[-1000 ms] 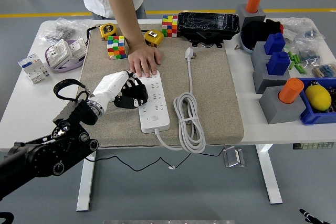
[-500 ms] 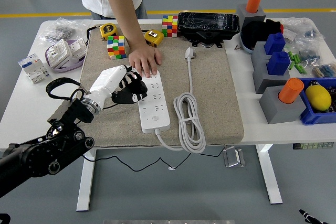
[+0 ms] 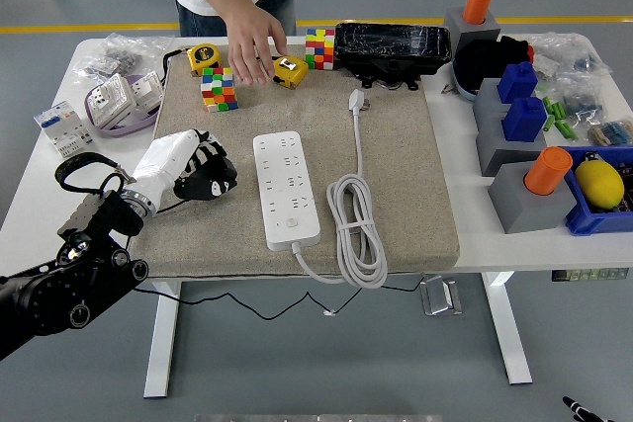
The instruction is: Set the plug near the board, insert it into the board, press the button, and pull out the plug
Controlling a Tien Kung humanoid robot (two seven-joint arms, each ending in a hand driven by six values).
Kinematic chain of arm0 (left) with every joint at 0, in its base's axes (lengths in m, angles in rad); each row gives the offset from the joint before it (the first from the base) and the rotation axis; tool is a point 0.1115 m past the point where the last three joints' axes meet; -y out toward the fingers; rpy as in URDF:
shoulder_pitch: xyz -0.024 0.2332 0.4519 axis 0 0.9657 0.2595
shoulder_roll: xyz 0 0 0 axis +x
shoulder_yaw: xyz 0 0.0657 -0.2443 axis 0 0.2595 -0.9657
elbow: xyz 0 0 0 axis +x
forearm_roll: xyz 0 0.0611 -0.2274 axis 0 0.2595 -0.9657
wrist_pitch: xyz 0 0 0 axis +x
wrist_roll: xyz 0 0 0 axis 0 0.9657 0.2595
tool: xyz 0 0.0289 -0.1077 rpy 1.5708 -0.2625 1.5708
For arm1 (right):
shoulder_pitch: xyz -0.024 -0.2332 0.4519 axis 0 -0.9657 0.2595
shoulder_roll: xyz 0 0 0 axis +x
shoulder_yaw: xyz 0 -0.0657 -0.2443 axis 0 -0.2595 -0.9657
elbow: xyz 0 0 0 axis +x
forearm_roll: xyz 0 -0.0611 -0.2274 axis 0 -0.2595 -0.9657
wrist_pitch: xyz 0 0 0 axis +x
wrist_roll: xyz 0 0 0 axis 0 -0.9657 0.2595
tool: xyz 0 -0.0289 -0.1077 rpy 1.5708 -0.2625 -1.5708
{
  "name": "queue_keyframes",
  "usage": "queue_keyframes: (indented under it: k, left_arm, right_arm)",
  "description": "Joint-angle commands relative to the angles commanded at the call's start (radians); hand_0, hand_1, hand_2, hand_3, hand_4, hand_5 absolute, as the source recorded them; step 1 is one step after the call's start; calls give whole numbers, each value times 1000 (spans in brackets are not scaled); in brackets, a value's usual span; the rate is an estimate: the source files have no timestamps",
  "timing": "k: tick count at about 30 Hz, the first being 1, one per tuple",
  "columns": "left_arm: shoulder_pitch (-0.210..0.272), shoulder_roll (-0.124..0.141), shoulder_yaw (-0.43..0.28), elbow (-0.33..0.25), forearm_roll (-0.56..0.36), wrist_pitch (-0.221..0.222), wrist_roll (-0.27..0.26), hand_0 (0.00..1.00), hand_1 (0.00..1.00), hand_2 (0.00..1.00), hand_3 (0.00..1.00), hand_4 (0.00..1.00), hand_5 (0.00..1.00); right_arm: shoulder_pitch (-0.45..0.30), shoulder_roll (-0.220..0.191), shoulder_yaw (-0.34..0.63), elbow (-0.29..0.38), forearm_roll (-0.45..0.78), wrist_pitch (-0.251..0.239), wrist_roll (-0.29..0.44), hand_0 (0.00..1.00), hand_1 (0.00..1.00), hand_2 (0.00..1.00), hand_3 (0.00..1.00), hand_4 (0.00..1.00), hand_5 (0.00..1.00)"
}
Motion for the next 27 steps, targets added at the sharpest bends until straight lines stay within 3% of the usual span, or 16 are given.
queue_keyframes:
  k: [4, 5, 10, 11, 18, 22, 23, 24, 27]
  left_arm:
    - [4, -1, -1, 6, -24, -10, -10, 373, 474, 522, 565, 725, 17]
    - [5, -1, 0, 6, -29, -8, -13, 477, 608, 590, 604, 998, 163]
    - [9, -2, -2, 9, -32, -1, -26, 477, 608, 590, 604, 998, 163]
    - [10, -2, -3, 10, -38, 2, -31, 505, 620, 648, 707, 998, 420]
    - [23, -2, -28, -3, -35, 3, -32, 508, 617, 650, 714, 998, 442]
    - [53, 3, -92, -60, -48, 15, -46, 508, 617, 650, 714, 998, 442]
    - [65, 4, -117, -84, -65, 23, -57, 460, 563, 582, 619, 998, 338]
    - [69, 4, -126, -94, -73, 25, -61, 460, 563, 582, 619, 998, 338]
    - [104, 6, -177, -149, -179, 18, -105, 460, 563, 582, 619, 998, 338]
  right_arm:
    - [0, 0, 1, 1, -1, 0, 0, 611, 640, 644, 552, 951, 483]
    - [0, 0, 2, 1, -1, 0, 0, 611, 641, 644, 552, 951, 484]
    - [-2, 0, 2, 1, -2, 0, 0, 611, 641, 644, 552, 951, 484]
    - [-3, 1, 3, 1, -2, 0, 0, 611, 640, 644, 552, 952, 483]
    - [-5, 2, 8, 1, -4, 1, -1, 611, 640, 643, 552, 952, 483]
    - [-4, 2, 11, 0, -4, 0, -1, 611, 640, 643, 552, 952, 483]
    - [-3, 2, 12, 0, -4, 0, -1, 610, 640, 644, 552, 953, 481]
    - [-3, 2, 12, -1, -4, 0, -1, 610, 640, 644, 552, 953, 481]
    - [-4, 3, 13, -4, -3, -1, -1, 610, 640, 644, 552, 953, 481]
